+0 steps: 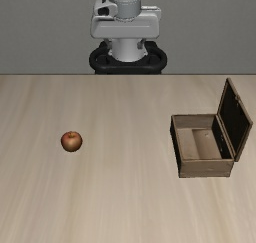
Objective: Pick up the apple and place it in the box
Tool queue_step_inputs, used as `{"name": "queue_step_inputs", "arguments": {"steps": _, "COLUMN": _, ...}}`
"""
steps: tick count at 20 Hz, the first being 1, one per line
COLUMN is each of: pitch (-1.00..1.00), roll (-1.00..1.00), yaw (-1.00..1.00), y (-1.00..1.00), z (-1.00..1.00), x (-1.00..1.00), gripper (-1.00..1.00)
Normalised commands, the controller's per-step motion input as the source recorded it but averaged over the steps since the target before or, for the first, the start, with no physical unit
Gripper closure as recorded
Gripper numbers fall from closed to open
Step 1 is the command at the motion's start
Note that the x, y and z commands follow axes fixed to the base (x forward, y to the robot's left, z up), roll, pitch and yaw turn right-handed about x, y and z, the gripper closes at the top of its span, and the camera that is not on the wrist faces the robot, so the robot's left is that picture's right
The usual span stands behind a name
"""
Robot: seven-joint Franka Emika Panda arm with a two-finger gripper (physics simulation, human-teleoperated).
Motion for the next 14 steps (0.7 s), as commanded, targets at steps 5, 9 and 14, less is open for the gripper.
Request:
{"name": "queue_step_inputs", "arguments": {"steps": 5, "pitch": 0.00, "roll": 0.00, "yaw": 0.00, "y": -1.00, "z": 0.00, "x": 0.00, "gripper": -1.00}}
{"name": "queue_step_inputs", "arguments": {"steps": 9, "pitch": 0.00, "roll": 0.00, "yaw": 0.00, "y": -1.00, "z": 0.00, "x": 0.00, "gripper": -1.00}}
{"name": "queue_step_inputs", "arguments": {"steps": 14, "pitch": 0.00, "roll": 0.00, "yaw": 0.00, "y": -1.00, "z": 0.00, "x": 0.00, "gripper": -1.00}}
